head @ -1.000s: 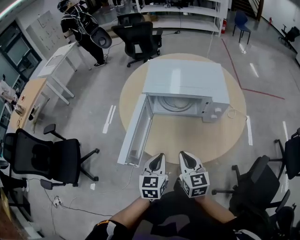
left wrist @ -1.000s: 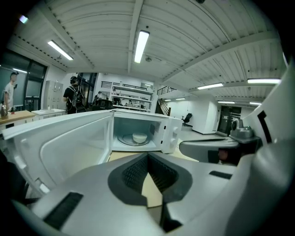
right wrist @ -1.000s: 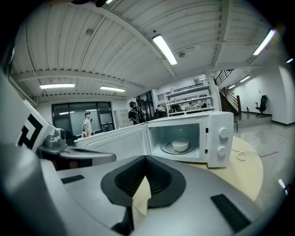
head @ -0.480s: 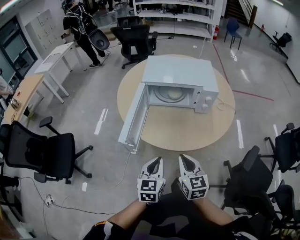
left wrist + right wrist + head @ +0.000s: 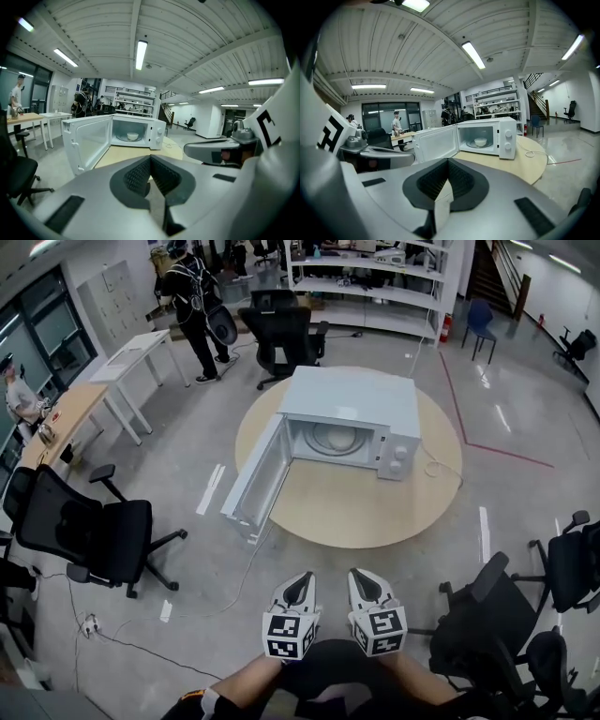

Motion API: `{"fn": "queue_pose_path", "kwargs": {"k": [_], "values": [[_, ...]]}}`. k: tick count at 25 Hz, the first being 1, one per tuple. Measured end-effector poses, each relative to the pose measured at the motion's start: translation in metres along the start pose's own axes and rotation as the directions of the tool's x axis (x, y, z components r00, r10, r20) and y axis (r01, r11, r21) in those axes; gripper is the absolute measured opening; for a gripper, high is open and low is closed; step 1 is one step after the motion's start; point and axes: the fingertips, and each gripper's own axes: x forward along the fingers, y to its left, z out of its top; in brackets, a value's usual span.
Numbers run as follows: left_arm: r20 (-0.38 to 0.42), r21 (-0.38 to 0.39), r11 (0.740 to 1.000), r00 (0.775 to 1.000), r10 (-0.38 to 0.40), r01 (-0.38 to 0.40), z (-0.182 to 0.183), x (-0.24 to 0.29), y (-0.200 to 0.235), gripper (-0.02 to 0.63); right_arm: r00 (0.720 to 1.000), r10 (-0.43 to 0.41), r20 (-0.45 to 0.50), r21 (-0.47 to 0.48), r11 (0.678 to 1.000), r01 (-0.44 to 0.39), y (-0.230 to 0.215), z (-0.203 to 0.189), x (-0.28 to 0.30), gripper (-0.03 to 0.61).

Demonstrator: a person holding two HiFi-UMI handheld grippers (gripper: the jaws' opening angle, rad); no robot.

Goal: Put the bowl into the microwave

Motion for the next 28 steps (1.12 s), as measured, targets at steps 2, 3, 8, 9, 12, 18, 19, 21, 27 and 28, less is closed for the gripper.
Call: {"fn": "queue_pose_path", "kwargs": {"k": [2, 3, 8, 9, 12, 18, 19, 21, 27, 28], "values": [[-0.003, -0.022, 1.000, 1.000, 0.017, -0.017, -0.007, -0.007, -0.026, 0.046, 1.000, 0.016, -0.014, -0.005, 1.000, -0.016, -0.012, -0.008, -0.025, 0.017], [-0.004, -0.021, 1.000, 1.000, 0.022, -0.022, -0.011, -0.010, -0.041, 0.046, 1.000, 0.022, -0.015, -0.001, 1.000, -0.022, -0.019, -0.011, -0.038, 0.017], [-0.010, 0.021, 0.998, 0.999, 0.053, -0.052, -0.030, -0.024, -0.097, 0.046, 0.999, 0.052, 0.006, 0.012, 0.999, -0.052, -0.043, -0.029, -0.088, 0.017], [-0.011, 0.019, 0.998, 0.998, 0.064, -0.064, -0.036, -0.028, -0.104, 0.046, 0.998, 0.060, 0.008, 0.007, 0.998, -0.060, -0.045, -0.033, -0.096, 0.017], [-0.007, 0.006, 0.996, 0.996, 0.089, -0.089, -0.049, -0.037, -0.126, 0.046, 0.997, 0.080, 0.020, -0.018, 0.997, -0.079, -0.051, -0.041, -0.120, 0.017], [0.004, -0.008, 0.994, 0.994, 0.112, -0.112, -0.064, -0.051, -0.158, 0.046, 0.996, 0.088, 0.010, -0.034, 0.996, -0.087, -0.066, -0.057, -0.159, 0.017], [0.004, -0.010, 0.993, 0.993, 0.114, -0.114, -0.065, -0.052, -0.162, 0.046, 0.996, 0.094, 0.007, -0.036, 0.995, -0.093, -0.067, -0.059, -0.164, 0.017], [0.001, -0.008, 0.994, 0.994, 0.113, -0.113, -0.068, -0.054, -0.170, 0.046, 0.994, 0.110, -0.001, -0.038, 0.993, -0.110, -0.065, -0.065, -0.174, 0.017], [-0.005, 0.005, 0.995, 0.995, 0.100, -0.100, -0.078, -0.053, -0.190, 0.046, 0.990, 0.137, -0.031, -0.036, 0.990, -0.138, -0.065, -0.085, -0.190, 0.017], [-0.006, 0.004, 0.995, 0.995, 0.104, -0.104, -0.079, -0.053, -0.191, 0.046, 0.990, 0.136, -0.029, -0.038, 0.990, -0.137, -0.067, -0.085, -0.191, 0.017]]}}
